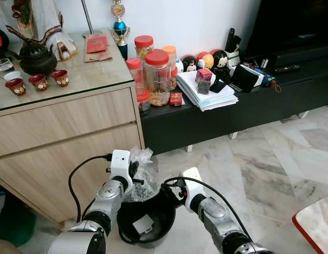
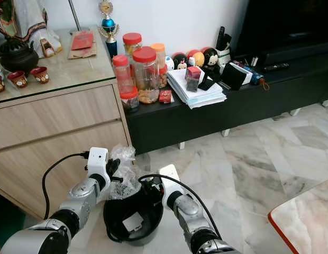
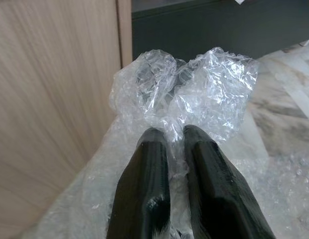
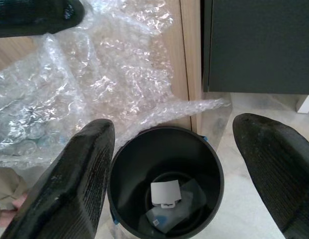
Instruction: Picking trash to rubbish bin
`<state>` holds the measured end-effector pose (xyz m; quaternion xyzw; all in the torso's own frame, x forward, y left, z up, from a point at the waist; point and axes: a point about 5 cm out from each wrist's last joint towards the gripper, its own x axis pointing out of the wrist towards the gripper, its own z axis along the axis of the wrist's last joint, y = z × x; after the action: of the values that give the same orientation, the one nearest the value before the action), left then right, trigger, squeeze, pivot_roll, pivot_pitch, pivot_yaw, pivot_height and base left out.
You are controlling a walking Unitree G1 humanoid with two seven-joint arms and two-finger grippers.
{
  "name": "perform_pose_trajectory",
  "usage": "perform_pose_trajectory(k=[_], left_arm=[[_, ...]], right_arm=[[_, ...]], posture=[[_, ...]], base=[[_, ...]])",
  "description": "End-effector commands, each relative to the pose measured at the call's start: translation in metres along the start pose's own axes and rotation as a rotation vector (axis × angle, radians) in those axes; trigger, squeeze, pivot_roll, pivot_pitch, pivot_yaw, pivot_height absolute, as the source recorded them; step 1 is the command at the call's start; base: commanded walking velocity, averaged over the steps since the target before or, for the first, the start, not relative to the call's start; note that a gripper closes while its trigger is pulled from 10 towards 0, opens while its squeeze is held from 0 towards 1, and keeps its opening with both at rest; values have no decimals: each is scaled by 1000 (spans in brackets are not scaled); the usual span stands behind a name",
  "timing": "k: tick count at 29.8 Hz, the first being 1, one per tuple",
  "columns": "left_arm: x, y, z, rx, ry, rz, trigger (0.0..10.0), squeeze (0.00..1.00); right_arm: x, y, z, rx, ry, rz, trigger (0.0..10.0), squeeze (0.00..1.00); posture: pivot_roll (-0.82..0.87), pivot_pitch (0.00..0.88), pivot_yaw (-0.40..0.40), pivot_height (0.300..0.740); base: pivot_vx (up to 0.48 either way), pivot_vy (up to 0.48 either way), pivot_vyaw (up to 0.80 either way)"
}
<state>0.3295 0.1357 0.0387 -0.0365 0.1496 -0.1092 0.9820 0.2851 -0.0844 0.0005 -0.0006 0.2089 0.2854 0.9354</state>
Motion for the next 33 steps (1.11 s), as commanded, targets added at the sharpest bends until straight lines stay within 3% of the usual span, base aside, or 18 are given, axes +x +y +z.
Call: perform_pose_trajectory(k=[1, 10, 19, 20, 21, 33], left_arm=[[2, -3, 2, -18, 1, -16, 10000, 0], [1, -12, -3, -47, 0, -50, 10000, 0], [-2, -6, -8, -55, 3, -12, 10000, 0], [-3, -5, -8, -49, 2, -7, 10000, 800], [-4, -2, -10, -47, 6, 4, 10000, 1000], [-6, 4, -9, -43, -2, 27, 10000, 1000]], right_arm=[[1, 0, 5, -10, -31, 9, 10000, 0], [-8, -1, -2, -29, -51, 29, 10000, 0], [-13, 5, -11, -32, -51, 52, 10000, 0], [-14, 6, -12, -35, -50, 55, 10000, 0], [-15, 7, -13, -38, -50, 59, 10000, 0], [-21, 6, -17, -42, -47, 46, 10000, 0]], posture=[[-18, 110, 20, 740], [-45, 182, -19, 740], [-47, 232, -40, 740], [-48, 238, -42, 740], [-51, 243, -43, 740], [-51, 258, -42, 740]], base=[[0, 0, 0], [0, 0, 0], [0, 0, 0], [0, 0, 0], [0, 0, 0], [0, 0, 0]])
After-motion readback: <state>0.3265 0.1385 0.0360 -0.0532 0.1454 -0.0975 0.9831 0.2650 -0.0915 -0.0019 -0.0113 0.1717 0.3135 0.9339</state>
